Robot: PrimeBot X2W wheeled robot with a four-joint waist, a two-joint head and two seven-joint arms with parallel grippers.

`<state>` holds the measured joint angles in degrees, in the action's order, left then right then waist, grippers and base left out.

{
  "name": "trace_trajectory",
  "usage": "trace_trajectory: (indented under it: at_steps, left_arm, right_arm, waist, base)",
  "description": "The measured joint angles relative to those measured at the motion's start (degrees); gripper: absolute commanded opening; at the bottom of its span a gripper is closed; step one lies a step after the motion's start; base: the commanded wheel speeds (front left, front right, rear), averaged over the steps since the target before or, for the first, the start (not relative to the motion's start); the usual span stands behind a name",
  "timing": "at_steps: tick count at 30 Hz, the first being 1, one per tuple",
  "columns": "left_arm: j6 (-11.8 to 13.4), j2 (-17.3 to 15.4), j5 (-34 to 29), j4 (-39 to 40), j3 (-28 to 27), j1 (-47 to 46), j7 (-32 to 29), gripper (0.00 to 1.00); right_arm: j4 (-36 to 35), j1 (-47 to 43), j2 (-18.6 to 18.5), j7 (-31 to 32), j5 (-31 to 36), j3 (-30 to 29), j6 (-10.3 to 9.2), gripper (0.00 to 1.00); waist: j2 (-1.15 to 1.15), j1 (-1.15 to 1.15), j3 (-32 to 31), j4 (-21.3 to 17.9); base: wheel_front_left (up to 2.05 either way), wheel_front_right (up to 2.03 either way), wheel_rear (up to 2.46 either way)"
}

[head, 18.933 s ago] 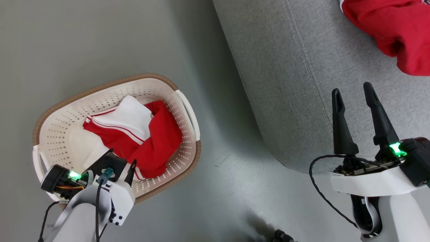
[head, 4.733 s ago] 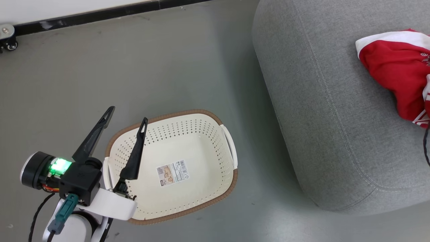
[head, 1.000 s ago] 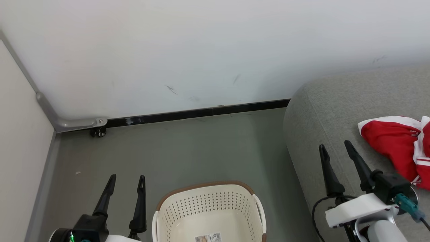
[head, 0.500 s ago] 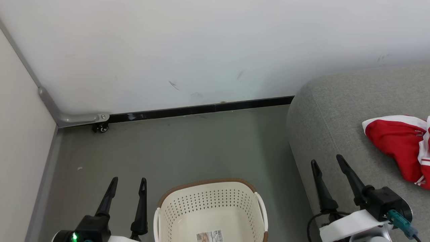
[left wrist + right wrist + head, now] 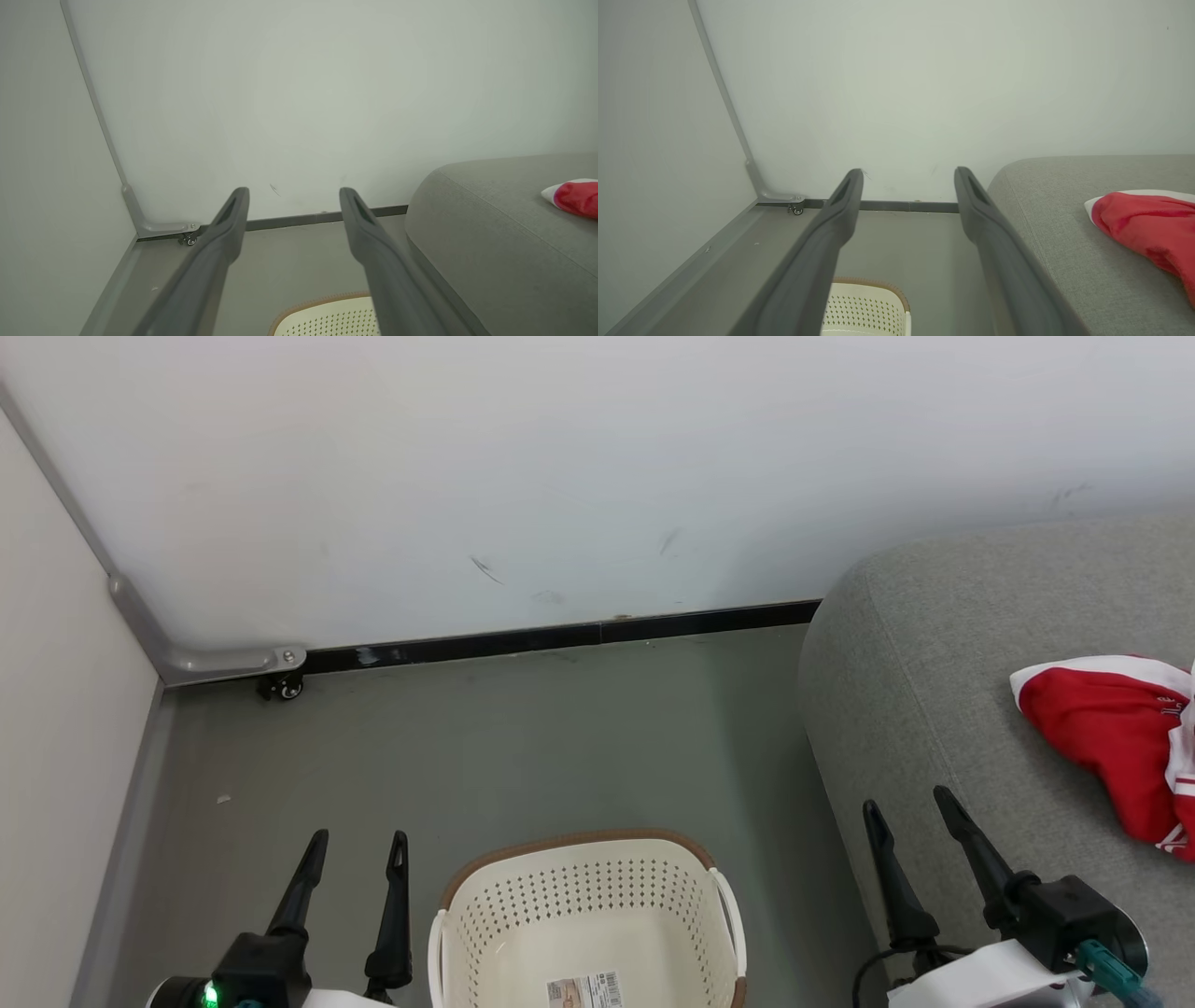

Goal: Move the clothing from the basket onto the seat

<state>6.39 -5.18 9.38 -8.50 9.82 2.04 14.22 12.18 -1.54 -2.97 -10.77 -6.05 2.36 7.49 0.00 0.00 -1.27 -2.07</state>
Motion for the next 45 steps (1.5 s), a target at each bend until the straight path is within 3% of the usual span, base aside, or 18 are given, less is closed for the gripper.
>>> trace_trajectory:
  at_steps: [41, 42, 45]
  left_arm:
    - [1.2, 0.6, 1.0, -1.2, -0.8, -0.5, 0.0, 1.00]
    - [1.2, 0.6, 1.0, -1.3, -0.8, -0.5, 0.0, 0.00]
    - [1.2, 0.7, 1.0, -2.4, -0.6, 0.1, -0.1, 0.00]
  right_arm:
    - [-4.1, -3.5, 0.3, 2.3, -1.1, 0.5, 0.00, 1.00]
    - [-4.2, -3.5, 0.3, 2.3, -1.1, 0.5, 0.00, 0.00]
    - [-3.2, -3.6, 0.3, 2.4, -1.1, 0.5, 0.00, 0.00]
  waist:
    - [0.00, 0.00, -0.4, 0.4]
    - [0.00, 0.00, -0.4, 0.4]
    - [0.00, 0.00, -0.4, 0.4]
  base:
    - [0.00, 0.00, 0.00]
    - [0.00, 0.00, 0.00]
    - [0.00, 0.00, 0.00]
